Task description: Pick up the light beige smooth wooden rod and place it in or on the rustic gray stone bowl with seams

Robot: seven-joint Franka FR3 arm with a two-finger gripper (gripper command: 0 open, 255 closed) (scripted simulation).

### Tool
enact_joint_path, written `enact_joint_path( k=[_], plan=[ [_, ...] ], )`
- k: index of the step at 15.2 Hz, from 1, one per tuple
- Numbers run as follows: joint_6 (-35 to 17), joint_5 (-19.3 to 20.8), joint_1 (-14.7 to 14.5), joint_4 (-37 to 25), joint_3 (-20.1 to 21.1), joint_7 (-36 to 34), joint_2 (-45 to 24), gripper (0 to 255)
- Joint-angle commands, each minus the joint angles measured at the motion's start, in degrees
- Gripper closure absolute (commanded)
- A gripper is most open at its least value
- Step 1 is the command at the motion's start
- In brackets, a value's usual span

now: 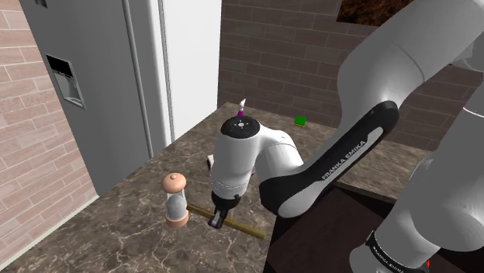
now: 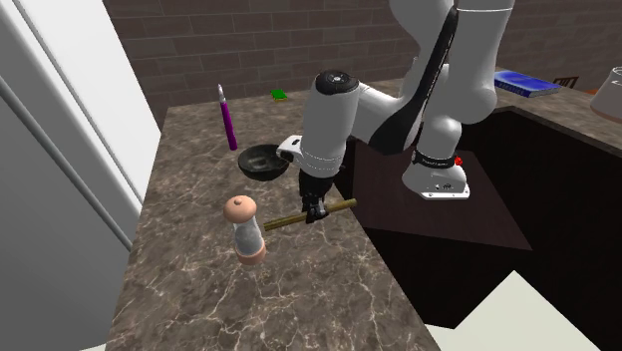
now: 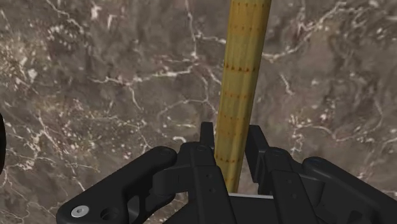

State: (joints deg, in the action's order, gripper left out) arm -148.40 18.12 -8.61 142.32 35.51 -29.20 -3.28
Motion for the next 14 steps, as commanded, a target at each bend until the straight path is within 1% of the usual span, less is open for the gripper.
enact_joint_path(
  k=[1, 8, 13, 14],
  plan=[
    [1.37, -3.12, 0.17, 0.15, 0.53, 2.39, 2.22, 255],
    [6.41, -10.20, -0.44, -0.91, 0.53, 8.01, 7.81, 255],
    [10.08, -13.55, -1.11, -2.10, -0.06, 10.80, 11.04, 255],
    [9.83, -13.66, -0.48, -1.87, -1.02, 12.46, 11.16, 255]
  ],
)
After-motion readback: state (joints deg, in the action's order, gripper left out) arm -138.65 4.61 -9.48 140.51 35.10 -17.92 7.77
